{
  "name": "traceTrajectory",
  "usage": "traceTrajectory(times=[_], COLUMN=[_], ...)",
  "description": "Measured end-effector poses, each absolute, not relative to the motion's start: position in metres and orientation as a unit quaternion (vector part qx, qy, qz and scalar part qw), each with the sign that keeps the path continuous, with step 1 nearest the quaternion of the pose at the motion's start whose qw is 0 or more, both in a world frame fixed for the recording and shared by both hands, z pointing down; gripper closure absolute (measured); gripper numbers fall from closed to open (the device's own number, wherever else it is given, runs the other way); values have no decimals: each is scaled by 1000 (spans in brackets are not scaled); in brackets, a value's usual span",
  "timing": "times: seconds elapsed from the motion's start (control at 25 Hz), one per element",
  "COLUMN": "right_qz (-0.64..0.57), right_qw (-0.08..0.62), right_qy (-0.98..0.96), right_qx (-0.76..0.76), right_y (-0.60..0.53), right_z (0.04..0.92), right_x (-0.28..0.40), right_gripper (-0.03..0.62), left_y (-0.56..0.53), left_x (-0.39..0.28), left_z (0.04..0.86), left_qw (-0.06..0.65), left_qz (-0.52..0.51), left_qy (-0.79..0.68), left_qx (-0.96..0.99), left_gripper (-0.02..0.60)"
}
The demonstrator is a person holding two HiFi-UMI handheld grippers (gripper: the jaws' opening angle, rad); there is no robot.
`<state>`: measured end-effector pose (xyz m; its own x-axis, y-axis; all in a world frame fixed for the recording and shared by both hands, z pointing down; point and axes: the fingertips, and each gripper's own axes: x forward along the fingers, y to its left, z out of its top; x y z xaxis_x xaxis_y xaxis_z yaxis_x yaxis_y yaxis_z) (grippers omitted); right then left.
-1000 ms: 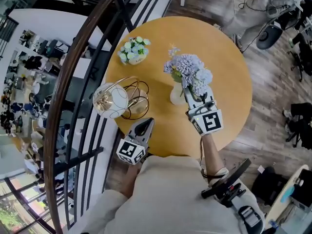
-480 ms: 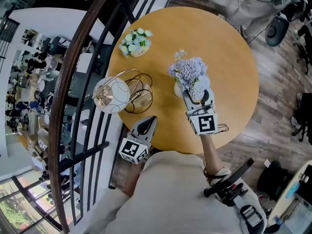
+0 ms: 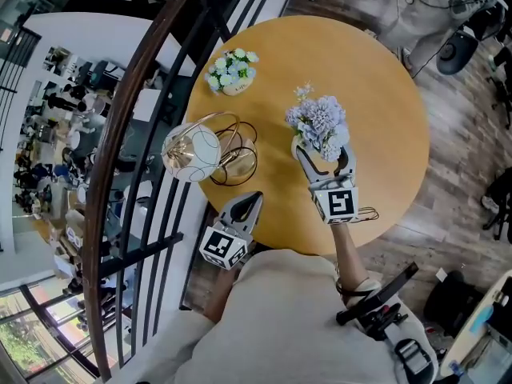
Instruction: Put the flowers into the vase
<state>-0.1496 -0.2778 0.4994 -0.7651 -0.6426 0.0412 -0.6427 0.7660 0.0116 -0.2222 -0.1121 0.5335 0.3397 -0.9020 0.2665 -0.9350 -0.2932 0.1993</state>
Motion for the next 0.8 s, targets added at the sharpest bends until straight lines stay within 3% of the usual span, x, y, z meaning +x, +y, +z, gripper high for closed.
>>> traceTrajectory(times=[0.36,0.68,0.72,0.8], right_qz=[10,39,44,55], right_qw=[0,13,20,31], right_qy=[-945,-934,-933,-935], right_qx=[328,355,355,348], right_y=[-260,-267,-266,-254], right_z=[488,505,512,525], right_x=[-140,-90,-83,-68], right_gripper=[218,223,275,487], left_y=[-122,-155,-155,-147], left_x=[-207,-170,-162,-145], left_z=[525,519,522,530], left_qw=[141,111,111,117], left_qz=[48,49,52,58], left_qy=[-561,-533,-530,-525], left_qx=[814,837,839,841], left_gripper=[574,575,574,574])
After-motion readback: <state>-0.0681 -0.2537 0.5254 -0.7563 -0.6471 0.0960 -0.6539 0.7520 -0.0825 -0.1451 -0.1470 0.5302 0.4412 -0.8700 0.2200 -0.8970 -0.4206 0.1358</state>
